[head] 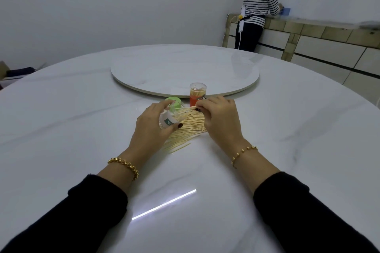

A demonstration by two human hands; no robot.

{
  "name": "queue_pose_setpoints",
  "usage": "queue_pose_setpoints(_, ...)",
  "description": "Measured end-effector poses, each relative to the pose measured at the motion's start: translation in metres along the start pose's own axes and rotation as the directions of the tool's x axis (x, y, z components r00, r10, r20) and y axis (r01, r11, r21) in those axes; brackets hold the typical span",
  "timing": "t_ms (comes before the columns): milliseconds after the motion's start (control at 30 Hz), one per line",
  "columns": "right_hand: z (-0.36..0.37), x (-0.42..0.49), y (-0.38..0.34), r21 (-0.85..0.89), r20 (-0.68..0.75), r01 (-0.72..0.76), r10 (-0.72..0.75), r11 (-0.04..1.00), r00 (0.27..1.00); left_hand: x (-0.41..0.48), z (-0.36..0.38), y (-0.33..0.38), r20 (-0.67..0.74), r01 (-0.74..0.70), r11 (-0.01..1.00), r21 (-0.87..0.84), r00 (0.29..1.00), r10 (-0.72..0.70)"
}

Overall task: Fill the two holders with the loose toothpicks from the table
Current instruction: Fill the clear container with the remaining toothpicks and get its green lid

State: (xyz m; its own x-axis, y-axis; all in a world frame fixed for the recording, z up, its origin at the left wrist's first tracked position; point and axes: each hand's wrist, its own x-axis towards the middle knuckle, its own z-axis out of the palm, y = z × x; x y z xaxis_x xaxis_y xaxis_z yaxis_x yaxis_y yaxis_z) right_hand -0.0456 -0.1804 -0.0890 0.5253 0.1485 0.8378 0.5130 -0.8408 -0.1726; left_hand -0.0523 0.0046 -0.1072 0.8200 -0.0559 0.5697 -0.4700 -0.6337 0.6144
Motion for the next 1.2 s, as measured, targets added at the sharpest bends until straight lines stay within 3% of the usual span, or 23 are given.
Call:
queue_pose_setpoints(333, 0.007, -0.001, -0.007, -0.08, 0.012, 0.162, -0.161, 0.984, 0.987, -0.001, 0.003, 0.004, 0.01, -0.06, 0.998, 0.023, 0.998, 0.06)
queue_pose_setpoints(700, 0.011, -0.004, -0.014, 0.152, 0.033, 0.208, -0.216, 0.966, 0.976, -0.002, 0.004, 0.004, 0.011, -0.076, 0.997, 0.0, 0.997, 0.076)
queue_pose_setpoints(900, 0.008, -0.005, -0.006, 0.235, -0.001, 0.028, -0.028, 0.972, 1.0, -0.001, 0.003, 0.003, 0.015, -0.05, 0.999, 0.014, 0.999, 0.05)
queue_pose_setpoints(1033, 0.007, -0.008, 0.0, 0.264, 0.095, -0.193, 0.174, 0.945, 0.98, 0.001, 0.002, -0.001, -0.004, -0.002, 1.0, 0.016, 1.0, 0.002)
queue_pose_setpoints(1200, 0.006, -0.01, -0.004, 0.303, 0.21, -0.306, 0.25, 0.902, 0.945, 0.002, 0.001, -0.004, -0.064, 0.023, 1.0, 0.012, 0.998, -0.023)
